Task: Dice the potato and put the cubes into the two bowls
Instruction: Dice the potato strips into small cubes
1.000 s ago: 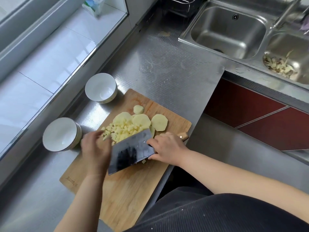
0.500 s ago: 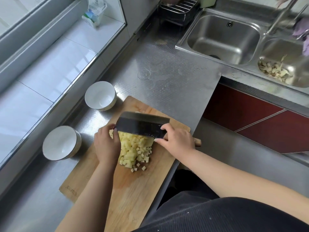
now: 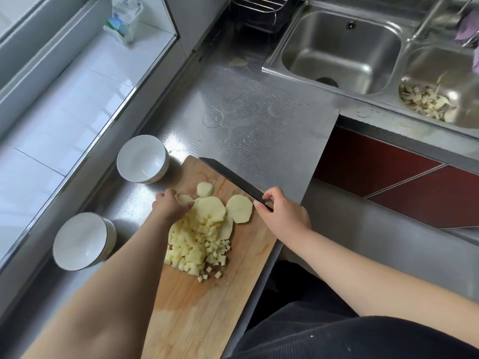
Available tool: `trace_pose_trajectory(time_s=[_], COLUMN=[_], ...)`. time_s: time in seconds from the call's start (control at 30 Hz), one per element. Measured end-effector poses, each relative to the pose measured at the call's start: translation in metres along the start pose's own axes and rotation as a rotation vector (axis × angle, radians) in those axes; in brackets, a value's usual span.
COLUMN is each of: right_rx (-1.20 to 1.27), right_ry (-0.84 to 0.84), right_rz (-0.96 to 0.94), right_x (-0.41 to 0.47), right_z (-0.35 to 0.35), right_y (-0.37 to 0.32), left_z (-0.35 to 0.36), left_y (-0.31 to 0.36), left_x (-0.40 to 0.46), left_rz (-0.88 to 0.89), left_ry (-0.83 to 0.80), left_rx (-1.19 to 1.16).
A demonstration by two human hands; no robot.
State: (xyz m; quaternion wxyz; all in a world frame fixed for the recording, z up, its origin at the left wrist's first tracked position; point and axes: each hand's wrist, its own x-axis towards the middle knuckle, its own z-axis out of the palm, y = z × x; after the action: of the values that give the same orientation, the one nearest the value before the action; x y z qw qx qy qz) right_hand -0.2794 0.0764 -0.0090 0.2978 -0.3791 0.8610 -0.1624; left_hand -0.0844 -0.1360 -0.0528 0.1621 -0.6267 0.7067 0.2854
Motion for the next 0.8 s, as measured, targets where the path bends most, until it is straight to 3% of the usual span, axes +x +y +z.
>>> trace_pose_trajectory(time_s=[0.27, 0.5, 0.8], right_rx=[-0.013, -0.021, -0.043], right_ry=[-0.058, -0.071, -0.069], right_rz=[0.008, 0.020, -0.008], right_x=[0.013, 0.021, 0.018], right_z=[-0.004, -0.008, -0.004], right_y=[0.007, 0.005, -0.002], left_z=[-0.020, -0.038, -0.058], left_y=[0.001, -0.007, -0.015], left_x=[0.020, 0.020, 0.008], left_rz=[0.038, -0.010, 0.107], left_ry=[-0.113, -0.201, -0.060], left_rx=[0.250, -0.107, -0.407])
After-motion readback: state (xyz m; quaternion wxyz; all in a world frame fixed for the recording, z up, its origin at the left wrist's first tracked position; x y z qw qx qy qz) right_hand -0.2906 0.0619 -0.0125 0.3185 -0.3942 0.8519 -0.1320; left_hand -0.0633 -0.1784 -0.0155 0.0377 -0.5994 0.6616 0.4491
